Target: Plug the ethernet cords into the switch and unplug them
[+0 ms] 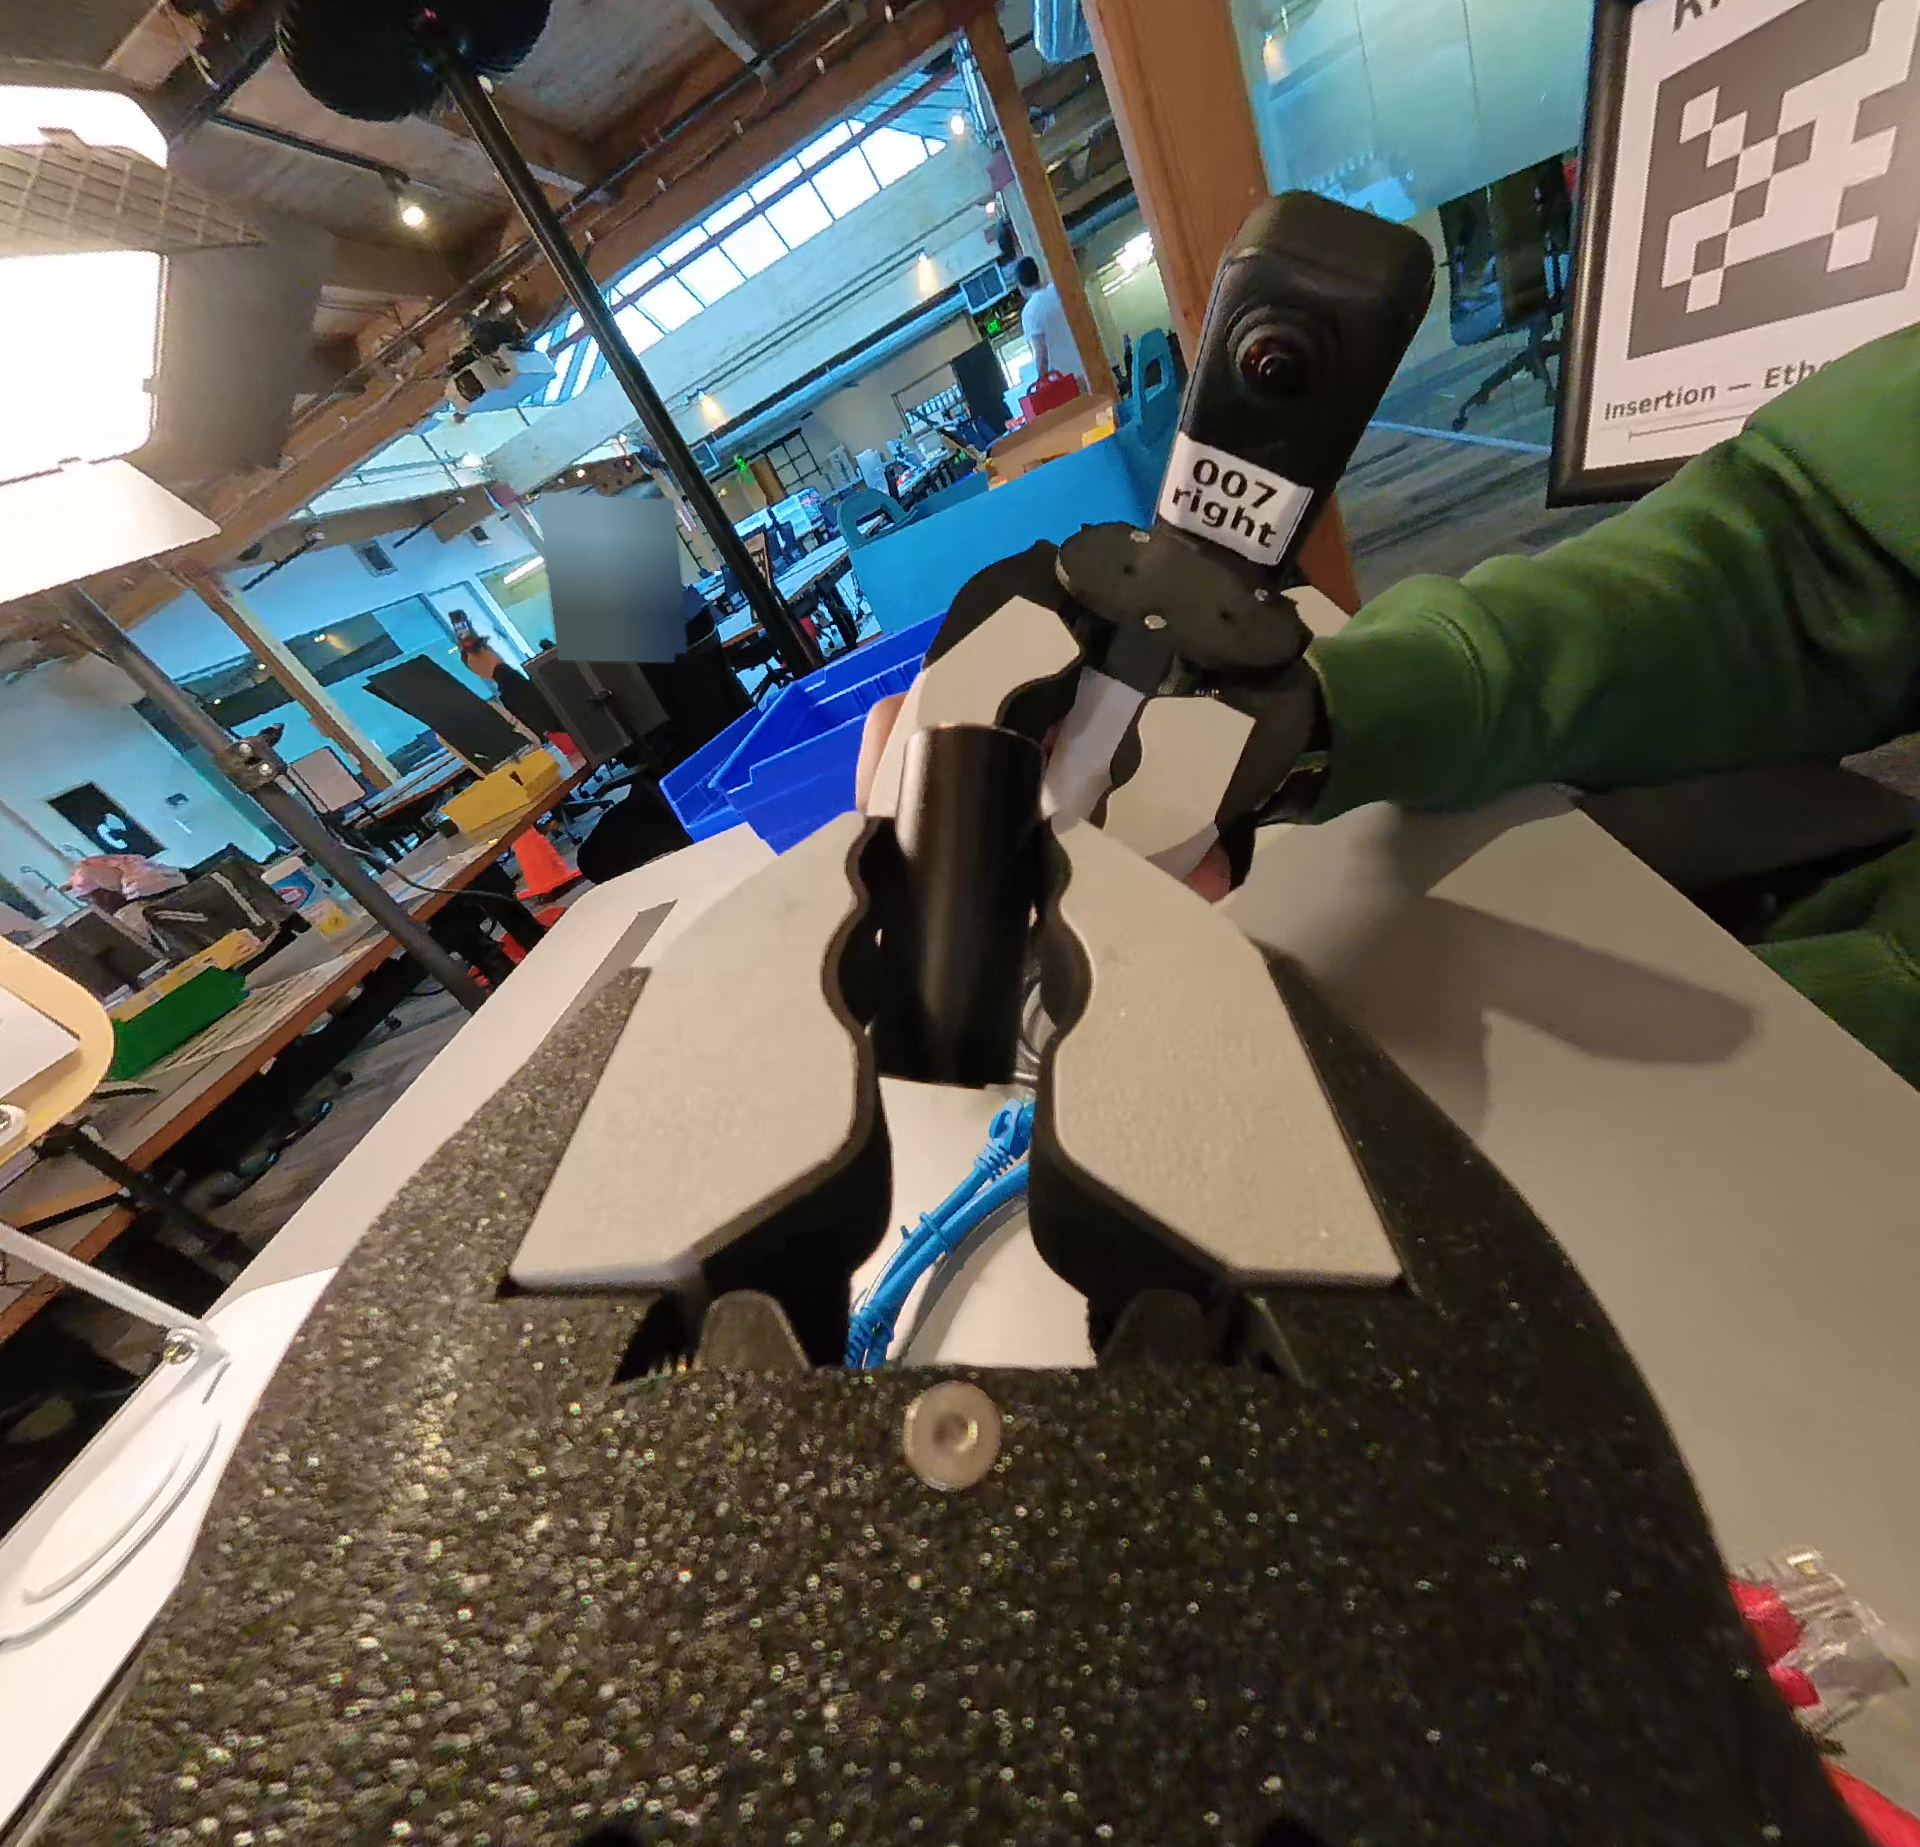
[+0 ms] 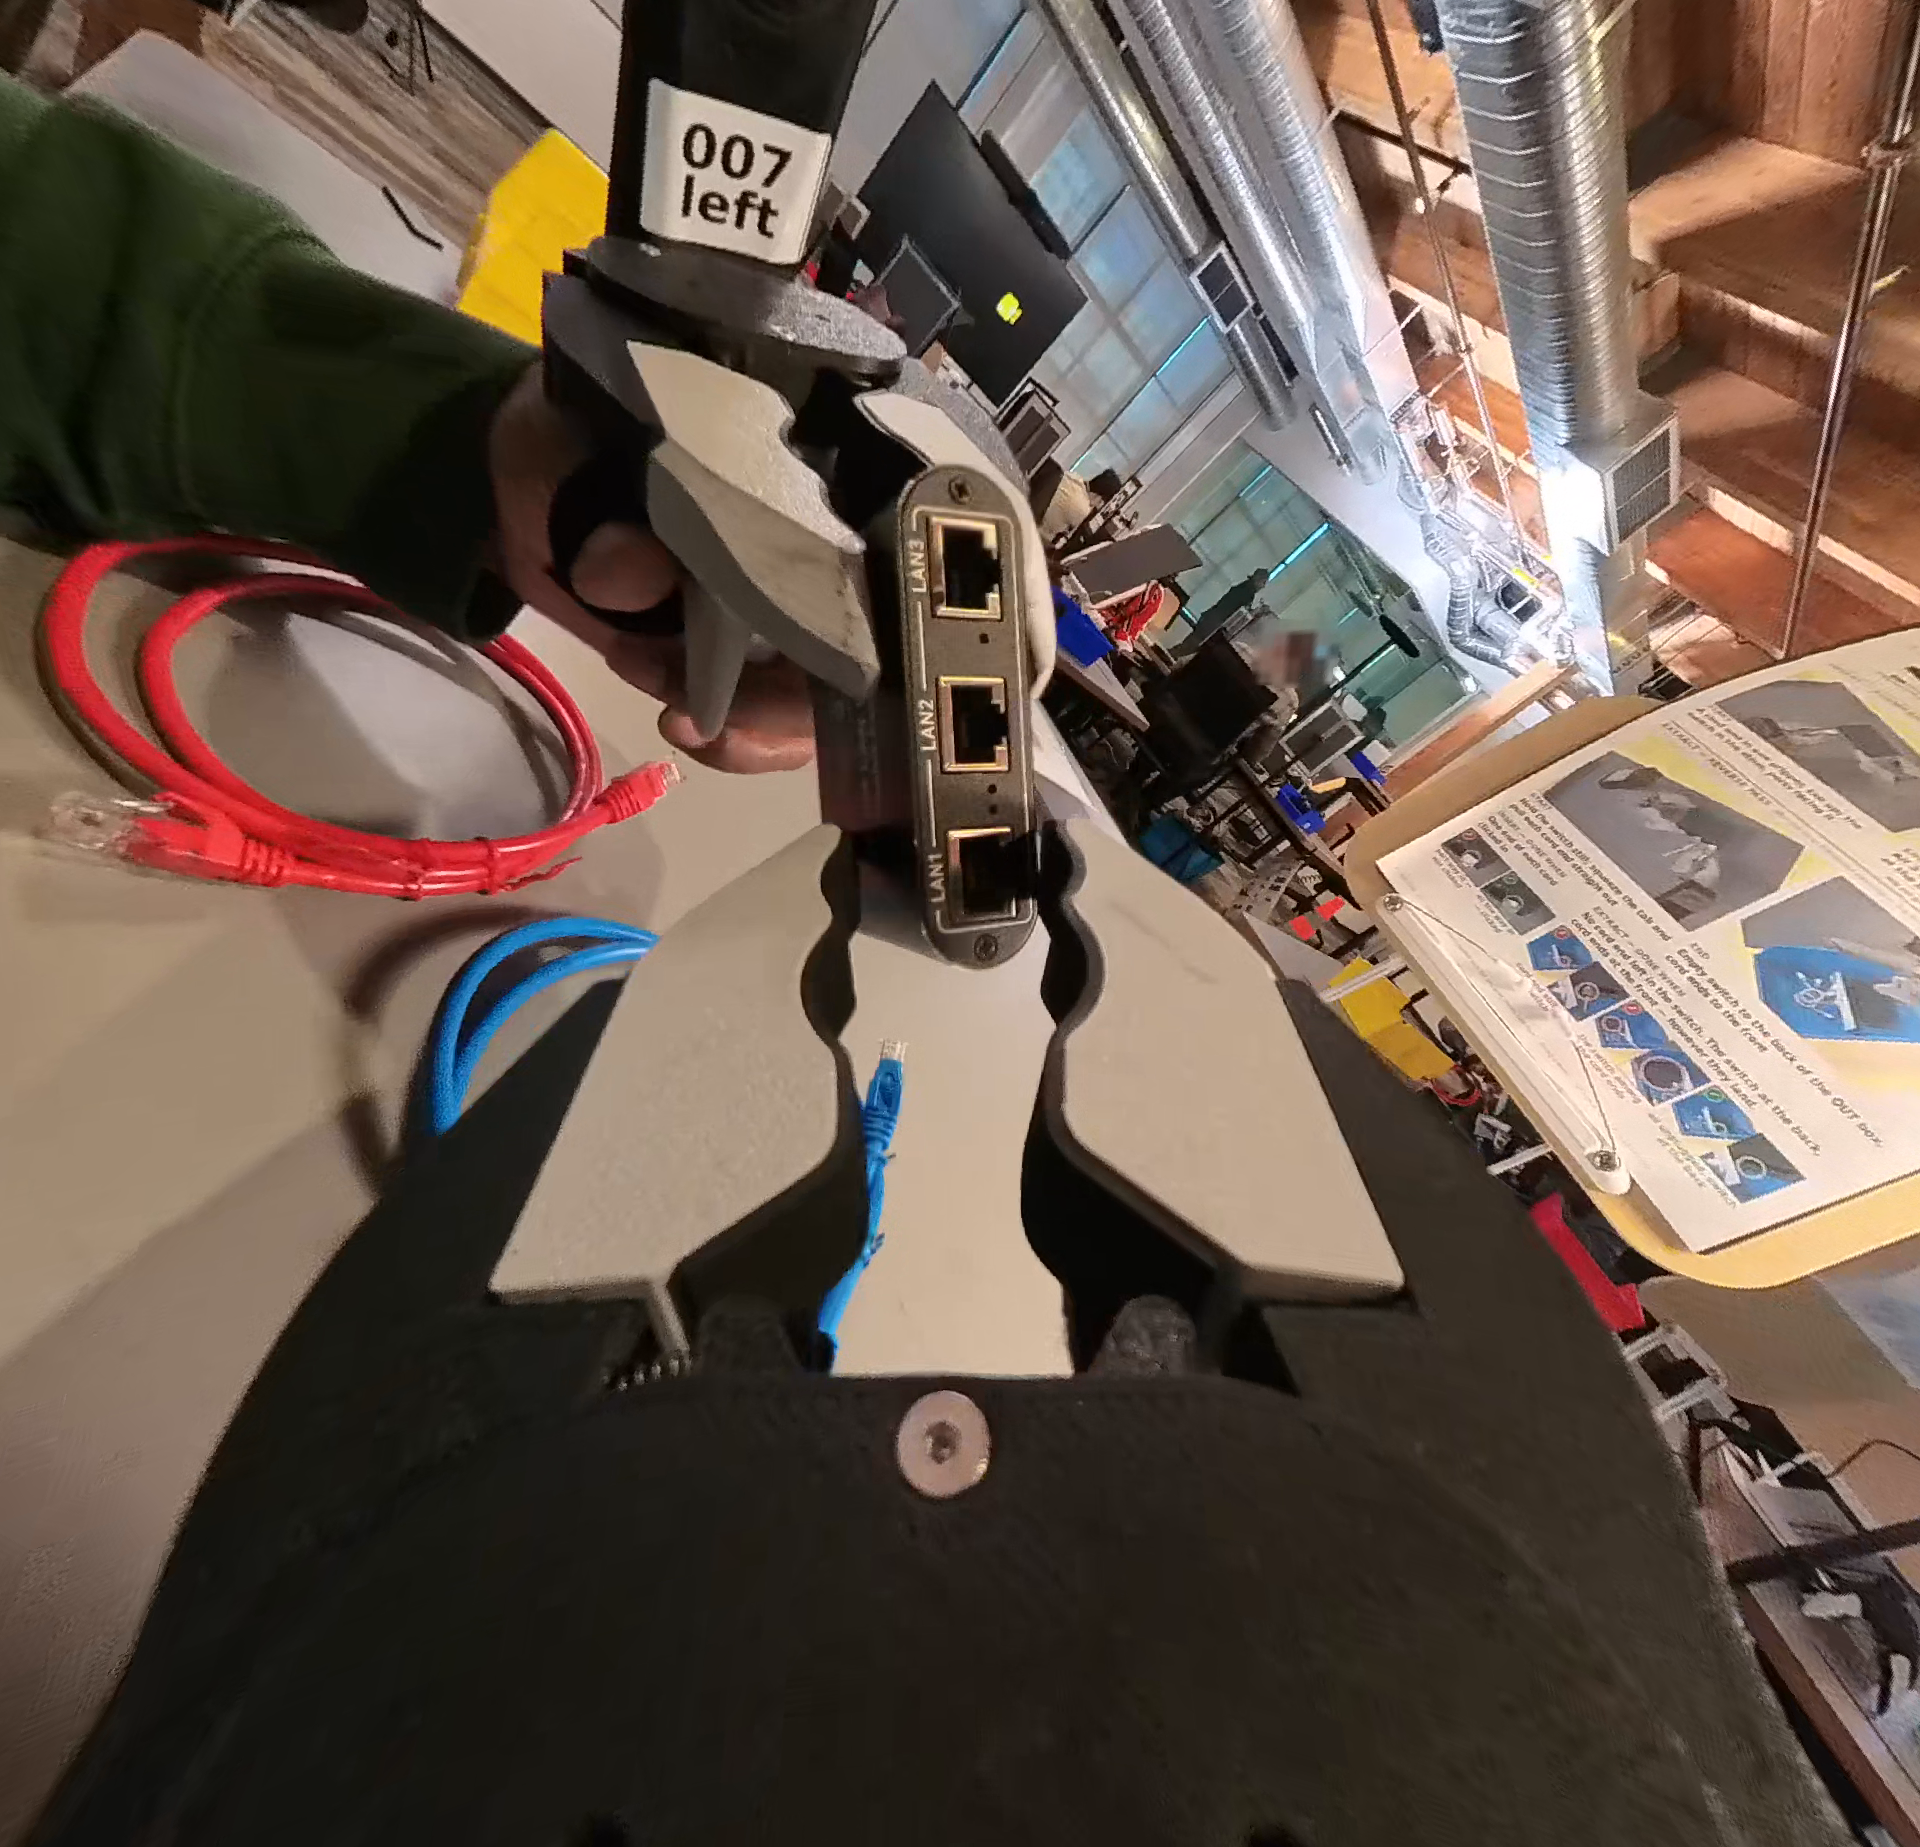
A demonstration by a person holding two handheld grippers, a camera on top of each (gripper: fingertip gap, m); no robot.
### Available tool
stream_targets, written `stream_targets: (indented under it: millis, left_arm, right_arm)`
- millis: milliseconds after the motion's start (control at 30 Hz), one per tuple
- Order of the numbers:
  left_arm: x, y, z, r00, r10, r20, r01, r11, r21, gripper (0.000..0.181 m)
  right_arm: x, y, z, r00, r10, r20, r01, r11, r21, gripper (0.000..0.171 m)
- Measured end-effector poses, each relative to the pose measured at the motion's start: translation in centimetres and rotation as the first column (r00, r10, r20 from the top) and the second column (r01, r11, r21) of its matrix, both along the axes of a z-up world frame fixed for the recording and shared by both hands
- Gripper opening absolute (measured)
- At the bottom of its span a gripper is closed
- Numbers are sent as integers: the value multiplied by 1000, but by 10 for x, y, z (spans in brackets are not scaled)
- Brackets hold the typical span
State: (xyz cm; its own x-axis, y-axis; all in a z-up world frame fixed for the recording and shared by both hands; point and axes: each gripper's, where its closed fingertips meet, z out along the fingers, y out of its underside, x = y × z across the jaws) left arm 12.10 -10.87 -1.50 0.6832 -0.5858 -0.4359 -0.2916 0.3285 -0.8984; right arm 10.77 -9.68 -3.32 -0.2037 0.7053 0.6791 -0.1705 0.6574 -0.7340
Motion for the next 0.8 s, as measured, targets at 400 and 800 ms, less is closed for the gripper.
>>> stream_targets:
  millis: [400,800]
  left_arm:
    - [-3,15,-25,908,224,-355,-194,974,119,31]
    - [-10,27,-46,780,327,-533,-266,945,190,33]
  right_arm:
    - [1,8,-17,998,-30,60,21,991,131,28]
    - [5,15,-29,995,-39,97,16,973,228,27]
